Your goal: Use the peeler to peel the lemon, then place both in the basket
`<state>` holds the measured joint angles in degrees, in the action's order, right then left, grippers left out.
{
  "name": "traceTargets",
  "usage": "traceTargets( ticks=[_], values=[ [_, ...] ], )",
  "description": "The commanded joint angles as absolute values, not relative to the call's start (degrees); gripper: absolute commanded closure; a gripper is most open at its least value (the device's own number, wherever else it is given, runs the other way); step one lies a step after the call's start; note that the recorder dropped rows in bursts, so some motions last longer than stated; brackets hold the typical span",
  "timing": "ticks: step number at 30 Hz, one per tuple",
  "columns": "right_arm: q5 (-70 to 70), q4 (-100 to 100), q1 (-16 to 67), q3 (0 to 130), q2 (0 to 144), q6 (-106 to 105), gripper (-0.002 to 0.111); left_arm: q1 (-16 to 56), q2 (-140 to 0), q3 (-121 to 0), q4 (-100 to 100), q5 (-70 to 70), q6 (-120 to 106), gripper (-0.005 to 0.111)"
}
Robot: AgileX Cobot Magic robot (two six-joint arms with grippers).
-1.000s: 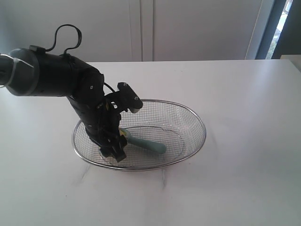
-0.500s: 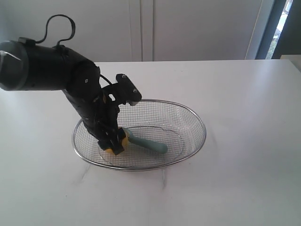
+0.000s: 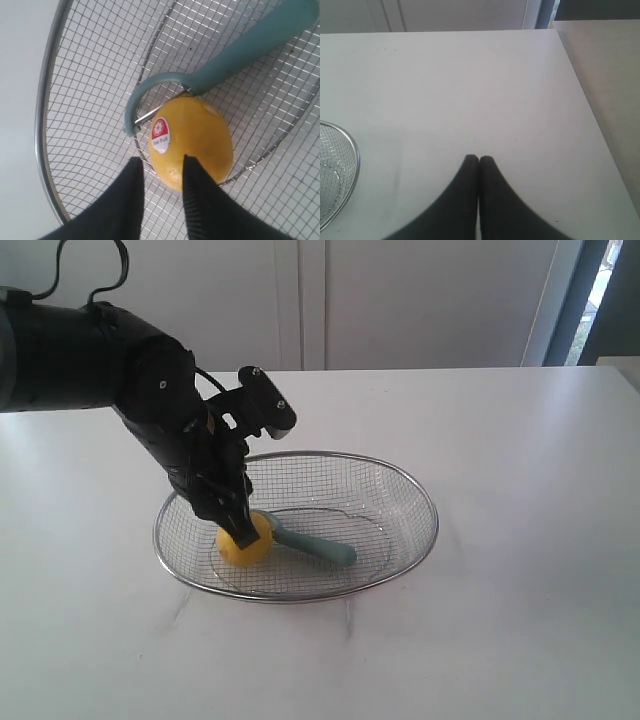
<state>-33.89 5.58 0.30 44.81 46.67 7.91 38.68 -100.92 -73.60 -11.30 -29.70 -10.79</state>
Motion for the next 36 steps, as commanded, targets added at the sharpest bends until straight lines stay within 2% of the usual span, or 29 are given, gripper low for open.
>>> traceTargets(
  ticks=[1,4,5,11,23,36],
  values=[
    [-33.27,5.87,0.0,44.57,46.31,7.78,0.108,39.12,-100.23,-73.71,-10.99,-31.31,-10.44,0.091],
    [-33.27,5.7,0.0,44.57,46.31,7.78,0.108,39.12,-100.02,-73.71,-10.99,-31.54,-9.96,0.106],
    [-33.27,5.7,0.0,44.57,46.31,7.78,0.108,39.12,-99.9,-73.71,-10.99,-31.54,-9.61,0.107],
    [-33.27,5.7,0.0,44.57,46.31,7.78,0.108,37.32,-97.8,-73.71,-11.37,-31.55,-6.03,0.107],
    [-33.27,5.7,0.0,44.57,46.31,7.78,0.108,26.85,-93.95,-74.79,-11.27,-31.75,2.71,0.107],
    [-33.27,5.7,0.0,44.57,46.31,7.78,0.108,18.83,-93.95,-74.79,-10.75,-38.76,6.9,0.107]
  ],
)
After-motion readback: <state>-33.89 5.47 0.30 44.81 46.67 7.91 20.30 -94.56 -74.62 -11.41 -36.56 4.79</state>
